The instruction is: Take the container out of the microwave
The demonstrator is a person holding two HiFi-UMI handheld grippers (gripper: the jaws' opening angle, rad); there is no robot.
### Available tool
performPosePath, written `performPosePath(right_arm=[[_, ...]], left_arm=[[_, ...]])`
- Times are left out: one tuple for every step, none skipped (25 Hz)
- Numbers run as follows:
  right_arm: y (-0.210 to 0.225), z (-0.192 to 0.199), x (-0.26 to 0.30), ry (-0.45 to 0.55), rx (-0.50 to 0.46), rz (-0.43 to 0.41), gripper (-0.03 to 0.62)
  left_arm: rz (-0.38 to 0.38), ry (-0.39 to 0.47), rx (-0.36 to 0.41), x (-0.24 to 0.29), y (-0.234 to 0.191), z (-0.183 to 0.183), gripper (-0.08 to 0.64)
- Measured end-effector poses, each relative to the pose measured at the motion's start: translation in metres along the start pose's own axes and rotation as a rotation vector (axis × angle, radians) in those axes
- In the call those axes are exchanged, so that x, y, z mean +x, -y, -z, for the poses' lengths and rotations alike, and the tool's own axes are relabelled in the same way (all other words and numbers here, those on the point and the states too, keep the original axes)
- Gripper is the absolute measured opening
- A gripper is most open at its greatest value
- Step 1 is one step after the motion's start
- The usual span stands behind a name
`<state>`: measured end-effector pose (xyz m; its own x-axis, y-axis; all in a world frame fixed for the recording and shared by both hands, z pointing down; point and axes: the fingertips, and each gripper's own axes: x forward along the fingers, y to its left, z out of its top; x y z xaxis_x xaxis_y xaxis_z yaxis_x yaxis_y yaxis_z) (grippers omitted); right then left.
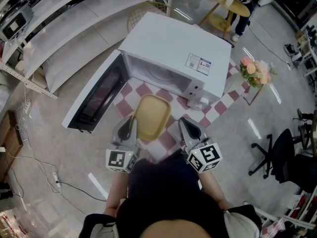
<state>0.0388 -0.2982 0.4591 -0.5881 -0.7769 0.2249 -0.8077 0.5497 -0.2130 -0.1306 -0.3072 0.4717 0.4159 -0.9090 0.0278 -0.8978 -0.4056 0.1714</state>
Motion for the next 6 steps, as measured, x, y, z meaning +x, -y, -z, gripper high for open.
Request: performPosePath(right_arm=[[0.0005,0.0006,0.0,-0.002,0.0,0.0,-0.002],[0.0012,0.0013,0.0,-0.004,0.002,0.0,-0.002],[0.0021,0.0019,0.0,-0.005,0.004,0.0,-0.002],[0.0028,0.0023,0.0001,-0.005,0.006,0.0,-0.002],[0.0035,0.0027,0.0002,-0.005,0.007,-0.001,-0.002],[0.0041,0.003,0.0002,-0.005,0.009,-0.001,-0.002]], left_arm=[[-0.001,-0.001,-0.002,0.0005,0.0002,0.0006,0.025],[-0.002,-0.002,-0.006,0.0012,0.0003,0.0016,0.025],[-0.003,-0.003,-0.011,0.002,0.0004,0.0026,0.025],[-0.004,-0.004,-0.017,0.0027,0.0006,0.0035,0.025],[-0.004,-0.005,-0.022,0.0034,0.0009,0.0042,0.025],[-0.005,-0.006,-0.027,0.004,0.0012,0.005,0.025]])
